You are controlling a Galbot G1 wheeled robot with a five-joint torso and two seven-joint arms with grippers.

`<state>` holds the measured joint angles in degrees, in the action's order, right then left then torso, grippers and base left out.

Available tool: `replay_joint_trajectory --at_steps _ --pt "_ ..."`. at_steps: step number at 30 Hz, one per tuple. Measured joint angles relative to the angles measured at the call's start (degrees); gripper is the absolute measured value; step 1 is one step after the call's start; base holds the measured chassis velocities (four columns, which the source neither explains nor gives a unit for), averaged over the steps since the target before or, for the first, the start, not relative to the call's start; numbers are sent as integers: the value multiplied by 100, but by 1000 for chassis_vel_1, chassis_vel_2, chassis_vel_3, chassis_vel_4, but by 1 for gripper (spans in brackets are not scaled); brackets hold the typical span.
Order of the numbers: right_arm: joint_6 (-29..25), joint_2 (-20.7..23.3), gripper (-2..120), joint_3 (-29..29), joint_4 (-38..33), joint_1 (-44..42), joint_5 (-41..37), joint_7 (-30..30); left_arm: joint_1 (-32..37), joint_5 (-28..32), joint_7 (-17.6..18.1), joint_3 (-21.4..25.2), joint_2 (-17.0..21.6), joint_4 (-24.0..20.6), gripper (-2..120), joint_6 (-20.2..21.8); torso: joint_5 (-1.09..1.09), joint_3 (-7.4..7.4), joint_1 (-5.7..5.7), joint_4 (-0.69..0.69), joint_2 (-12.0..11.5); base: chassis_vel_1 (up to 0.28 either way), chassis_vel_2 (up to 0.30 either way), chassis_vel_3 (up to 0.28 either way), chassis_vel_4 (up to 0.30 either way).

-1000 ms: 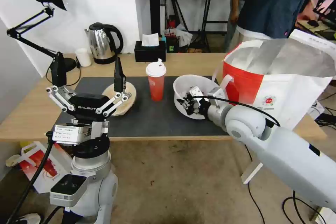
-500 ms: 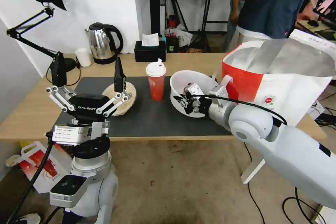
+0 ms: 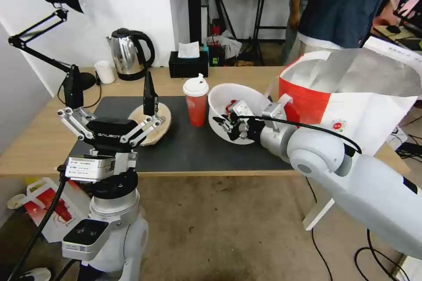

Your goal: Pick up the trash from the table and place it into the takeout bag.

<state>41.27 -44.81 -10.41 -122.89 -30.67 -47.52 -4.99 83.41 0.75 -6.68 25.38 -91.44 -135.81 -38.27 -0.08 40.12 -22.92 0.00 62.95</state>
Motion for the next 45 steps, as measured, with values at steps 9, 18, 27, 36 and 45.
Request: replay_joint_trajectory --at_steps 9,18,27,36,45 --pt "1 91 0 -28 -136 198 -128 5 -31 -5 0 -16 -1 23 100 4 0 0 0 0 1 0 0 0 0" --pt "3 232 0 20 -476 530 -462 17 -32 -9 0 -18 -2 39 100 5 0 0 0 0 1 0 0 0 0" --pt "4 419 0 394 -912 609 -719 217 -36 -9 2 -18 -2 48 100 3 0 0 0 0 1 0 0 0 0" --pt "4 605 0 657 -1134 667 -912 277 -36 -13 3 -45 -1 54 100 3 0 0 1 0 1 0 0 0 0" --pt "4 732 0 872 -1277 761 -1076 323 -26 -16 3 -55 0 52 100 2 0 0 2 0 1 0 0 0 0"
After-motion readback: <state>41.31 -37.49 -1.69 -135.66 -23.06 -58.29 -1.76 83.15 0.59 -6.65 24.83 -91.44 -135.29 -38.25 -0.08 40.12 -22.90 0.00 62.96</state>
